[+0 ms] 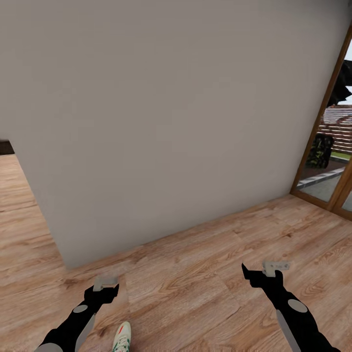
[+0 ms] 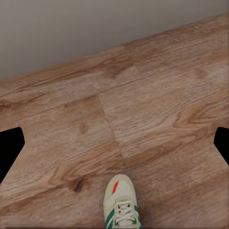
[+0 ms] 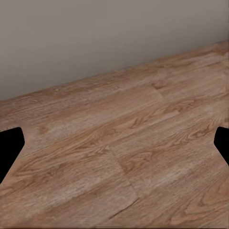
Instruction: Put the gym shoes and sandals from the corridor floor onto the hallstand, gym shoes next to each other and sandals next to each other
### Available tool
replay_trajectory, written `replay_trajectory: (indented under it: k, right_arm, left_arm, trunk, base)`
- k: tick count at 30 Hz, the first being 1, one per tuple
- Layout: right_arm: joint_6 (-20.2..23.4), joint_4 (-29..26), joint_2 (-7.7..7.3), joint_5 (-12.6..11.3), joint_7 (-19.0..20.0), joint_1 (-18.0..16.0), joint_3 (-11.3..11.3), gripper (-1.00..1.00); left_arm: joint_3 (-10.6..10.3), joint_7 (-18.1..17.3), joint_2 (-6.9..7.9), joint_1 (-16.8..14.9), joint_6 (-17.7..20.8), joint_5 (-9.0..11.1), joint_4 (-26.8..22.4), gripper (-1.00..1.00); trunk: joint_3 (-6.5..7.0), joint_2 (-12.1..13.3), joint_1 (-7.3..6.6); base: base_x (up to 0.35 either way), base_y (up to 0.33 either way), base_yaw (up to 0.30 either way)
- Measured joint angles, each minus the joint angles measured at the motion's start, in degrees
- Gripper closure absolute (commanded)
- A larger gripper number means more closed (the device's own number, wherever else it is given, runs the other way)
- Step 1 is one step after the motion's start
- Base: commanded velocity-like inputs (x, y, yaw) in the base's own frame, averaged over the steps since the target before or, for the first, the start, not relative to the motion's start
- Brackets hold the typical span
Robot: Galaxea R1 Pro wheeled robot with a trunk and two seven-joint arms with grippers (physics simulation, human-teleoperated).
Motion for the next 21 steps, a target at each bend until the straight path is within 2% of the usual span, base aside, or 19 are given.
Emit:
replay_trajectory:
  k: [13, 21]
  right_arm:
    - [0.60, 0.04, 0.00, -0.01, -0.03, 0.00, -0.03, -1.00]
    - [0.60, 0.07, 0.00, 0.02, -0.06, 0.00, 0.07, -1.00]
  left_arm:
    - [0.00, 0.00, -0.02, 0.00, -0.14, 0.00, 0.09, -1.00]
    - [0.01, 0.02, -0.07, -0.01, -0.15, 0.00, 0.11, -1.00]
  trunk:
    - [-3.46, -5.22, 2.86]
    - [-5.14, -8.43, 4.61]
  base:
    - [0.000, 0.000, 0.065]
    - [0.000, 0.000, 0.019]
